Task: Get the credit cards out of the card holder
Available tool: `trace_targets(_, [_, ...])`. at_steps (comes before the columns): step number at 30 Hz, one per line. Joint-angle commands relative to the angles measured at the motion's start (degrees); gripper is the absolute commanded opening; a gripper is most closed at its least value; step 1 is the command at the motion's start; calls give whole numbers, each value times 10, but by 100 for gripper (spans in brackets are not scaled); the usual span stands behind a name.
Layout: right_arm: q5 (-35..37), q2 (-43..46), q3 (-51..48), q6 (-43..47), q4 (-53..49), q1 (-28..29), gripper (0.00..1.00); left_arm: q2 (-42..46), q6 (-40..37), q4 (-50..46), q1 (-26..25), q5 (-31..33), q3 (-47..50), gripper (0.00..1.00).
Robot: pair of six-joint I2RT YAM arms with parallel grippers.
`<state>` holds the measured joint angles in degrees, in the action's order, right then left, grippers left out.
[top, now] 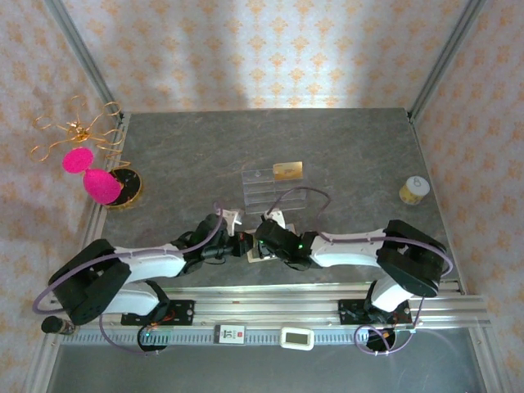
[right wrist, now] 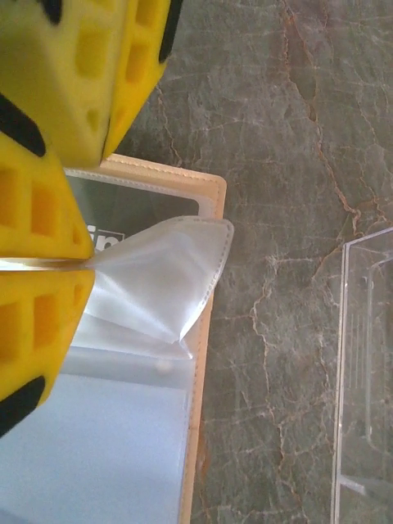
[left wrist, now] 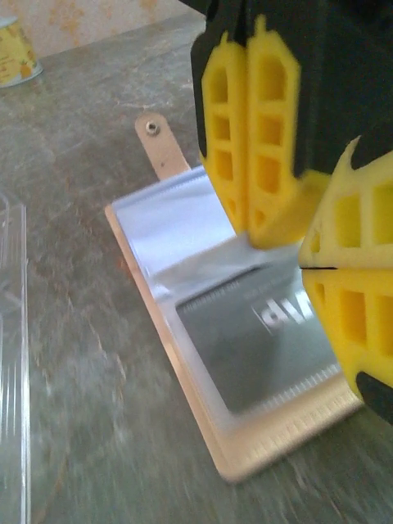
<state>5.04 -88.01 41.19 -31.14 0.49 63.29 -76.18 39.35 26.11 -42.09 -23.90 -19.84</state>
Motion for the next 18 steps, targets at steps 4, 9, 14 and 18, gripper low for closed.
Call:
trace_targets(4, [74,112,-38,-35,-10,-3,27,-71,-10,-1,-19,-13,-59,0])
trace_targets(9, [125,215,-75,-70,-60,-5,30,-134,-14,12,-42,-36,-112,0])
trace_targets(14, [153,290,-109,-111,-95,-6,30,-216,-26,-10,-67,-54,-179,6])
trace_targets(18, [163,315,-114,-117,-108,-7,30,-243,-31,-18,-66,-58,-195,6])
